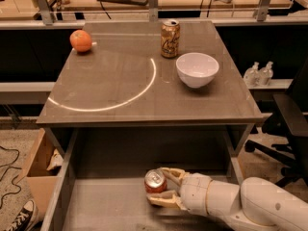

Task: Pick coke can from top drawer and place on counter

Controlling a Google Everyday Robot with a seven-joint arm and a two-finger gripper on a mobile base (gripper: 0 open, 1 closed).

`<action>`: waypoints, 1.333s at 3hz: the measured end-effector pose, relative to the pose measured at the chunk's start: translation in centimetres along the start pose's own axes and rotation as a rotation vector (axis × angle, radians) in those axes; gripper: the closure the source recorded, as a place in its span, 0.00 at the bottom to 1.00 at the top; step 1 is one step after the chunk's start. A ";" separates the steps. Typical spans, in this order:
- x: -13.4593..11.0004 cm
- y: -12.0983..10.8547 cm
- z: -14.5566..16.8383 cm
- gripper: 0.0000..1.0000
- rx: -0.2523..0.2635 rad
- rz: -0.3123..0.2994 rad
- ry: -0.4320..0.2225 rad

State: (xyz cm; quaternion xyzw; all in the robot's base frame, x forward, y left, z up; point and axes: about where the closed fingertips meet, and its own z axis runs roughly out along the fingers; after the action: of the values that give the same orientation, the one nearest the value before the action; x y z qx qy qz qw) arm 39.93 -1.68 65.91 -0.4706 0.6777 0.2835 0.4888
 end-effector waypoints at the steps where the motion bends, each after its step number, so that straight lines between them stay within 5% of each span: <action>1: -0.1 0.1 0.1 0.87 -0.003 -0.001 0.000; 2: -0.1 0.1 0.2 1.00 -0.005 -0.002 -0.001; 4: -3.3 0.5 -2.2 1.00 -0.072 0.012 -0.058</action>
Offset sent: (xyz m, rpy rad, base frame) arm -0.0002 0.0010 0.0002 0.0001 -0.0003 0.0023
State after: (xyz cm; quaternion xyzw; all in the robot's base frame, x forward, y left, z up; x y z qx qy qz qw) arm 38.87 -2.12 69.67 -0.4755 0.6553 0.3241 0.4894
